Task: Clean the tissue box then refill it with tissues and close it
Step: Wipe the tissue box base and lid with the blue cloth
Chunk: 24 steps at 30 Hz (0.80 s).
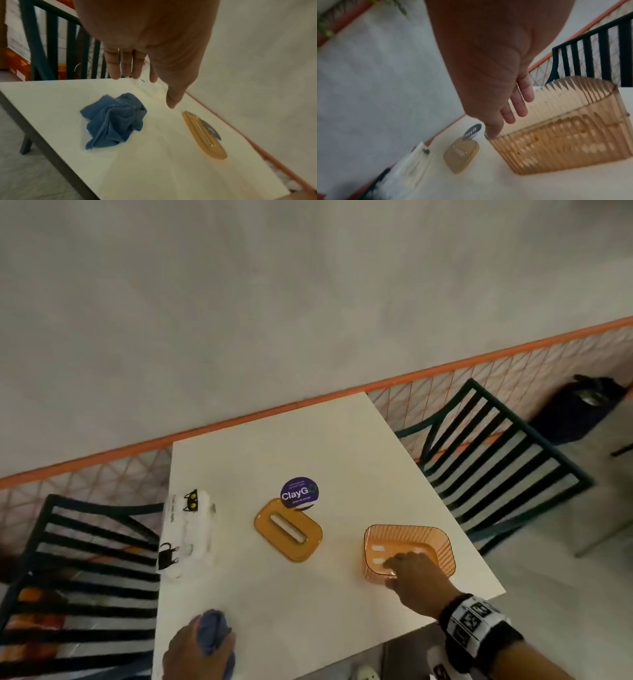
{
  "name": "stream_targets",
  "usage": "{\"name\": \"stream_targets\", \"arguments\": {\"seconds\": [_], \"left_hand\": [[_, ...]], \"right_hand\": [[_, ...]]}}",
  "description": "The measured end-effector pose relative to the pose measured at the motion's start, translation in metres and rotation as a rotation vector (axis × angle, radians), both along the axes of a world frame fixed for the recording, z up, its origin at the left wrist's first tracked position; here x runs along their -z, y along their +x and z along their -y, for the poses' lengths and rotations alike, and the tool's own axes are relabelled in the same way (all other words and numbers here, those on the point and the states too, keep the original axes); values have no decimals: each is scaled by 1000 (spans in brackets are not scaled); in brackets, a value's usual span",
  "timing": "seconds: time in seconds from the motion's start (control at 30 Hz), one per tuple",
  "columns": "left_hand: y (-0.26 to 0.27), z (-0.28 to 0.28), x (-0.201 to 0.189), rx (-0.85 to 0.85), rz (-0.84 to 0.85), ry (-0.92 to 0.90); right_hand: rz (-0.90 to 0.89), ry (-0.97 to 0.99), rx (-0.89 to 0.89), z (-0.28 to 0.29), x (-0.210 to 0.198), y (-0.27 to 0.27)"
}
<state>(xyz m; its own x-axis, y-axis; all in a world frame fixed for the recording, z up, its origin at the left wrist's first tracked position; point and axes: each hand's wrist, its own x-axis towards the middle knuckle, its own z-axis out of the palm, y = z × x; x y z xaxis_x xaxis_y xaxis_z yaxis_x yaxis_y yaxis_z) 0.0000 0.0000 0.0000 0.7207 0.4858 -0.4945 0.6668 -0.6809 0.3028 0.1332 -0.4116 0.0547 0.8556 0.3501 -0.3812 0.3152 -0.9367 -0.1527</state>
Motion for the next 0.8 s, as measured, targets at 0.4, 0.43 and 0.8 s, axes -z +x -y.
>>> {"name": "stream_targets", "arguments": {"seconds": [0.4,0.43,0.8], "left_hand": [[10,33,52,-230,-18,190],[13,33,56,-238,-19,190],[35,41,36,-614,302,-363]], "right_hand": [[-95,-185,-156,8,15,14],[-101,-208,-179,7,14,15],[-13,-217,-109,7,-27,55]]}}
